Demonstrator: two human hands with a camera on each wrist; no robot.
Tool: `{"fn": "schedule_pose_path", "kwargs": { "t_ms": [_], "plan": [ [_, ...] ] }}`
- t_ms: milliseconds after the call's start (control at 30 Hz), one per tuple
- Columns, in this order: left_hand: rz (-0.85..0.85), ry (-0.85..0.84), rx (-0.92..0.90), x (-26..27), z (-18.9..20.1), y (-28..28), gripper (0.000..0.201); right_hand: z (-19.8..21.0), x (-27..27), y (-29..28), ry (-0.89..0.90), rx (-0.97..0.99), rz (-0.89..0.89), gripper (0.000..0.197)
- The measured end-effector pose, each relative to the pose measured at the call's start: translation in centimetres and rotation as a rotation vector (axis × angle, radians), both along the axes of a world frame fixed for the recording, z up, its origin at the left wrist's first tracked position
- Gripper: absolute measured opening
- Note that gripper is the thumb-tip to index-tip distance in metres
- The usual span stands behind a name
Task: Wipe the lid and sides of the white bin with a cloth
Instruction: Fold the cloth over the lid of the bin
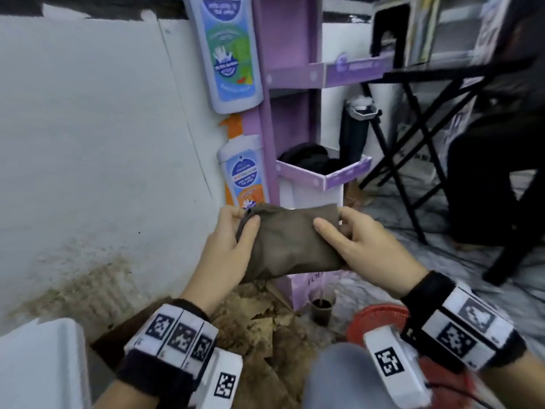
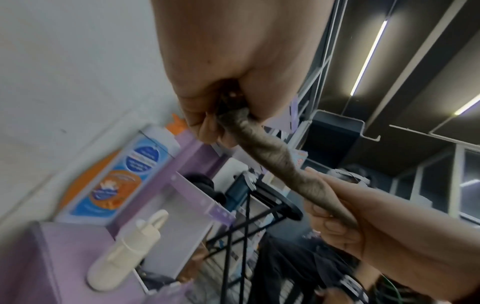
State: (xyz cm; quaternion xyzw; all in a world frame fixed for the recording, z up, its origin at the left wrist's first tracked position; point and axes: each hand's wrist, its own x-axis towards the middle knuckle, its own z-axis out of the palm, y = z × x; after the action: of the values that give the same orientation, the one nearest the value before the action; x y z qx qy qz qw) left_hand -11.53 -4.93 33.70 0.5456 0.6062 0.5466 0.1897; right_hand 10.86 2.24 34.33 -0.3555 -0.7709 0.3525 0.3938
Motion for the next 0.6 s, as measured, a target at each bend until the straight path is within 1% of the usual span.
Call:
{"fn": "schedule_pose_path", "kwargs": {
  "t_ms": [33, 67, 100, 133, 167, 233, 267, 333, 367, 400, 433, 467, 500, 533, 600],
  "plan": [
    [-0.044, 0.021, -0.017, 1.2, -0.5, 1.5, 0.027, -0.6, 1.8, 0.7, 0.01, -0.04, -0.014, 0.034],
    [-0.087, 0.04, -0.04, 2.5, -1.2, 2.9, 0.022, -1.3, 3.4, 1.4, 0.031, -0.08, -0.023, 0.046],
    [-0.13, 0.044, -0.067, 3.5, -2.1, 4.4, 0.02, -2.2, 4.9, 1.9, 0.048, -0.123, -0.035, 0.059],
    [-0.178, 0.048, -0.096, 4.7, -3.0, 5.7, 0.019, -3.3, 6.4, 2.4, 0.062, -0.167, -0.053, 0.065],
    [-0.226, 0.068, -0.128, 5.7, -4.1, 7.0, 0.018, -4.5, 7.7, 2.8, 0.07, -0.209, -0.083, 0.062],
    [-0.306, 0.135, -0.184, 7.6, -6.6, 9.2, 0.014, -7.1, 9.9, 3.3, 0.068, -0.253, -0.179, 0.044],
    [-0.349, 0.156, -0.204, 8.5, -7.7, 10.0, 0.015, -8.7, 10.8, 3.4, 0.06, -0.259, -0.221, 0.046],
    [-0.427, 0.164, -0.257, 9.9, -10.4, 11.6, 0.021, -12.2, 12.4, 3.6, 0.055, -0.301, -0.273, 0.063],
    [-0.462, 0.165, -0.294, 10.5, -11.8, 12.3, 0.024, -14.2, 13.2, 3.7, 0.057, -0.33, -0.294, 0.066],
    [-0.493, 0.181, -0.34, 11.1, -13.2, 12.9, 0.024, -16.1, 14.0, 3.6, 0.064, -0.362, -0.321, 0.06],
    [-0.526, 0.201, -0.389, 11.5, -14.8, 13.3, 0.02, -17.6, 14.7, 3.2, 0.082, -0.395, -0.353, 0.048],
    [-0.569, 0.207, -0.43, 12.1, -16.1, 13.5, 0.012, -19.4, 15.3, 2.9, 0.078, -0.415, -0.391, 0.035],
    [-0.612, 0.21, -0.46, 12.5, -17.7, 13.8, 0.007, -21.1, 15.8, 2.4, 0.046, -0.42, -0.432, 0.027],
    [-0.647, 0.216, -0.483, 12.9, -19.4, 13.9, 0.008, -22.7, 16.1, 1.8, 0.015, -0.409, -0.462, 0.026],
    [-0.697, 0.237, -0.564, 13.6, -22.8, 13.8, 0.008, -26.6, 16.5, 0.5, -0.051, -0.421, -0.522, 0.034]
  ]
}}
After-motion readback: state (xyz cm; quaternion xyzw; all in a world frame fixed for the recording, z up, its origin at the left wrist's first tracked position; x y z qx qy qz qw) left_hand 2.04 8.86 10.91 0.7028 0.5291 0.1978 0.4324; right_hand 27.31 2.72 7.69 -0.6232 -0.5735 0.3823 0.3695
